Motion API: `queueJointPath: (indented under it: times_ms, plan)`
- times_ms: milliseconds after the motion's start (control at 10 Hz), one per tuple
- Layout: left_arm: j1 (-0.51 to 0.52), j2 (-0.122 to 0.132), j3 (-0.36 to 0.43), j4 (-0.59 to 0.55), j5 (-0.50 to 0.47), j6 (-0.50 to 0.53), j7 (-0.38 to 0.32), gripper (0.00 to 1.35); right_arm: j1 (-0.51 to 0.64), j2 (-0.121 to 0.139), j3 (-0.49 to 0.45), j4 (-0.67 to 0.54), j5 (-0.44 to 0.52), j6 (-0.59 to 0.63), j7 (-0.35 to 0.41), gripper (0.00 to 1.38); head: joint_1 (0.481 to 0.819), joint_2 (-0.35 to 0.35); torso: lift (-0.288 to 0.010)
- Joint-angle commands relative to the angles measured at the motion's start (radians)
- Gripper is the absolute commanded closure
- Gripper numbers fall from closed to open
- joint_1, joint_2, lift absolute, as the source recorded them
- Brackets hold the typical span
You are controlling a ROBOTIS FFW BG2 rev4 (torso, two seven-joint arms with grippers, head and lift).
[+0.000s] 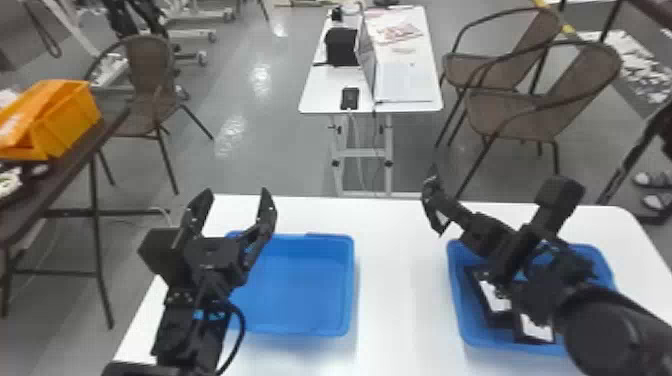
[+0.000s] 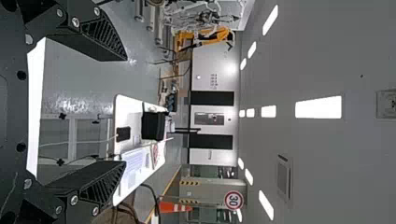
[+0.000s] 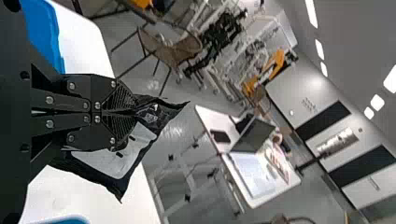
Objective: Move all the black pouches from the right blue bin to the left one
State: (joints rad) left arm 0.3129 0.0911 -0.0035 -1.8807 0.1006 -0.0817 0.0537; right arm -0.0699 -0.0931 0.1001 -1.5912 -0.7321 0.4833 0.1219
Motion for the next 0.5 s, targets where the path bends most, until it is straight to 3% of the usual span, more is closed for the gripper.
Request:
queueJointPath:
  times_ms: [0,200,400]
  plan:
    - [-0.006,0.006,-0.006,0.000,0.005,0.016,0.000,0.24,-0.054,-0.002,0.038,0.003,-0.055,0.011,0.041,1.21,0.695,0.142,0.010]
    - [-0.012,0.012,-0.015,0.000,0.016,0.033,0.000,0.24,-0.116,-0.001,0.070,0.002,-0.109,0.009,0.078,1.21,0.695,0.188,0.010]
    - [-0.031,0.041,-0.044,0.000,0.042,0.072,-0.014,0.24,-0.208,0.016,0.116,0.099,-0.113,-0.035,0.154,1.21,0.678,0.205,0.010]
